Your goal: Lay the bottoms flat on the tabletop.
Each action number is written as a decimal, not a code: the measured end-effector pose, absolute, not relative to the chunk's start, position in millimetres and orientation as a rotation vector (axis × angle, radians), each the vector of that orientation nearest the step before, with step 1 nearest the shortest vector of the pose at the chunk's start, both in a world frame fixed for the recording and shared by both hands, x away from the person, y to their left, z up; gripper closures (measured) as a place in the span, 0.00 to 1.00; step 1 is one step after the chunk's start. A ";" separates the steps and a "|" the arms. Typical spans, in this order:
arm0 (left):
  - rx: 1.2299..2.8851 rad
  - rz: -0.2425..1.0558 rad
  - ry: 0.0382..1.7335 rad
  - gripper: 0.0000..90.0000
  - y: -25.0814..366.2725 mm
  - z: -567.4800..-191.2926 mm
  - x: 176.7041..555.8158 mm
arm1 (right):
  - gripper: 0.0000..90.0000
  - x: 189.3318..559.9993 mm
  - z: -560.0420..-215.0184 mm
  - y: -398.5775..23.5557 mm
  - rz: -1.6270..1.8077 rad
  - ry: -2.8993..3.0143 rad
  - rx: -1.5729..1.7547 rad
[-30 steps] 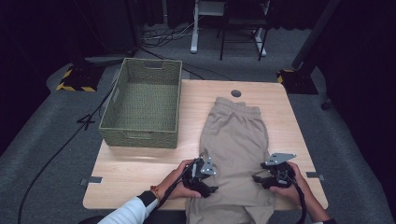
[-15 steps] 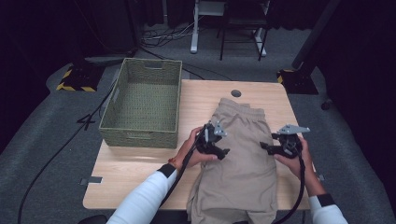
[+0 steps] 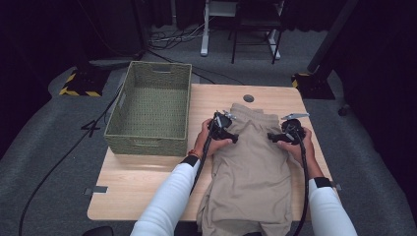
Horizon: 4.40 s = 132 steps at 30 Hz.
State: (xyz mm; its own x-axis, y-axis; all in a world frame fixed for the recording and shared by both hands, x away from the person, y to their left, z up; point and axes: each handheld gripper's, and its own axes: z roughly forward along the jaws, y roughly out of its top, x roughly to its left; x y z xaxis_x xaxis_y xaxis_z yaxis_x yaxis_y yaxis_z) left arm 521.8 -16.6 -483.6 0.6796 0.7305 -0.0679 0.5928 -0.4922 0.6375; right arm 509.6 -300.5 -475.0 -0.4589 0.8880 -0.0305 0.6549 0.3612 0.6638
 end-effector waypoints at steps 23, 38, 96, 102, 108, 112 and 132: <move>2.331 0.268 0.935 0.43 -26.6 -486.5 528.2 | 0.85 518.2 -483.4 -284.5 0.863 2.365 1.328; 2.352 0.367 0.894 0.97 -35.1 -472.9 530.3 | 0.95 518.1 -468.1 -287.4 0.852 2.282 1.261; 2.195 0.745 0.355 0.92 28.8 -432.0 363.1 | 0.94 358.7 -415.4 -291.8 1.350 2.388 0.516; 2.315 0.584 0.249 0.88 35.5 -463.3 339.0 | 0.92 336.3 -445.2 -292.1 1.208 2.571 0.434; 2.363 0.462 0.227 0.83 39.7 -475.6 329.2 | 0.87 320.3 -466.5 -295.7 1.091 2.665 0.494; 2.386 0.404 0.243 0.81 42.5 -480.6 330.8 | 0.84 311.8 -479.3 -296.1 1.023 2.703 0.529; 2.365 0.425 0.361 0.65 47.6 -484.1 359.4 | 0.79 332.6 -485.9 -293.6 1.046 2.563 0.709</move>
State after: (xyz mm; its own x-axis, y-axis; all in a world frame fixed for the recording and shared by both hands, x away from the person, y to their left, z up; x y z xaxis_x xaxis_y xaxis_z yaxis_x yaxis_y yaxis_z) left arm 359.4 47.6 -484.1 0.9076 0.3680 0.2019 0.1397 -0.7184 0.6815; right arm 332.6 -293.6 -485.9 -0.8392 0.5388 -0.0736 0.3335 0.6168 0.7129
